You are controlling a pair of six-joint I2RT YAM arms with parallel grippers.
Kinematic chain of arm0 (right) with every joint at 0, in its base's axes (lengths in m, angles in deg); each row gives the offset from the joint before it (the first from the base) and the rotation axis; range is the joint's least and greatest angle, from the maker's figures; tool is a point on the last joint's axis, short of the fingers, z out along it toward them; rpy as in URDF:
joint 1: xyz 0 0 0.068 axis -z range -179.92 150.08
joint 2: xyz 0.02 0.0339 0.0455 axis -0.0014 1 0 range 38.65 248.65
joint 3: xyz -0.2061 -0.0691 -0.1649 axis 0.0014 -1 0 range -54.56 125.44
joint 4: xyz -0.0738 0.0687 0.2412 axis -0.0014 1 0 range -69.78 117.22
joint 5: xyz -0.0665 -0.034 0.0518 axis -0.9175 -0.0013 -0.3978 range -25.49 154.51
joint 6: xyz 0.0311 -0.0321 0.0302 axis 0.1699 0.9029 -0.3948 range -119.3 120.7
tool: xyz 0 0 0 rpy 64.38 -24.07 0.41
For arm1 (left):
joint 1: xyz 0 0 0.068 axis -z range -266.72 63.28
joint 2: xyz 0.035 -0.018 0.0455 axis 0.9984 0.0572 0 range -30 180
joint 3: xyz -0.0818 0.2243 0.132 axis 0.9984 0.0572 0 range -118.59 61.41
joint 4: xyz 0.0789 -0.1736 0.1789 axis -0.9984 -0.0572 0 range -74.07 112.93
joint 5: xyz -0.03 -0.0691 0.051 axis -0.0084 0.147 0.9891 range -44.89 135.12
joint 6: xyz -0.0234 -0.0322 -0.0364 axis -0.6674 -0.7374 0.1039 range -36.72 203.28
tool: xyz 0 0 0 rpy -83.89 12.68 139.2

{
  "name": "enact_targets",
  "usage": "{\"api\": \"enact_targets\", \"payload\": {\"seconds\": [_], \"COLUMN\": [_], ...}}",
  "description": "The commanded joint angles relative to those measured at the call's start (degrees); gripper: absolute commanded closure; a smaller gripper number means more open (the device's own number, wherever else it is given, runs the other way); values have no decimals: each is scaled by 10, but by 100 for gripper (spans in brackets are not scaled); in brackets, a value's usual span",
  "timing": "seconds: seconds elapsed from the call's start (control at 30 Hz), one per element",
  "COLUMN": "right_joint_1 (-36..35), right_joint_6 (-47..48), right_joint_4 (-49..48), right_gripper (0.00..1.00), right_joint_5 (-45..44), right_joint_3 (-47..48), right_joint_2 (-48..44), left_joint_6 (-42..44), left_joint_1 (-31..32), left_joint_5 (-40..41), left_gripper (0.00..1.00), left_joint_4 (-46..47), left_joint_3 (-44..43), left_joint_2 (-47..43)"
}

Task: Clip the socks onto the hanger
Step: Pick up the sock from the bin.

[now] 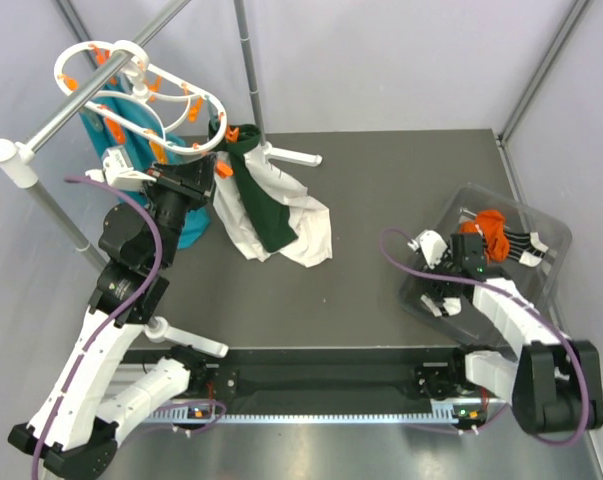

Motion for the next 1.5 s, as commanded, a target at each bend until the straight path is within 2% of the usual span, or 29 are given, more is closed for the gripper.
{"api": "enact_targets", "payload": {"seconds": [0.0,0.1,0.2,0.3,0.37,0.47,0.57,0.6,0.77,1.0,1.07,1.23,1.37,1.47], "right_joint_1": [-6,-7,-11,-11,-12,-11,-13,-13,2,72,75,75,75,74], "right_joint_6": [25,23,35,45,57,67,74,73,43,-45,-81,-222,-277,-310], "right_joint_4": [20,24,31,30,37,37,33,27,-19,-70,-68,-46,-20,-12], "right_gripper": [13,12,17,34,37,48,77,100,100,100,100,100,100,100], "right_joint_5": [49,57,61,66,73,82,88,80,50,-3,-23,-162,-158,-190], "right_joint_3": [38,42,43,26,16,11,14,12,-7,17,49,109,139,149], "right_joint_2": [62,119,154,151,137,128,115,109,47,-47,-53,-46,-61,-88], "left_joint_6": [-2,0,4,7,7,7,8,8,6,7,8,5,1,6], "left_joint_1": [4,4,4,4,4,4,4,4,4,4,4,4,4,4], "left_joint_5": [-24,-22,-16,-14,-14,-13,-14,-14,-16,-11,-8,-12,-23,-21], "left_gripper": [100,100,100,100,100,100,100,100,100,100,100,100,100,100], "left_joint_4": [-48,-51,-55,-57,-57,-58,-57,-58,-57,-63,-66,-63,-61,-65], "left_joint_3": [-2,-1,0,1,1,2,3,4,4,6,5,4,7,7], "left_joint_2": [1,-2,-6,-11,-12,-15,-17,-18,-17,-29,-30,-28,-21,-20]}}
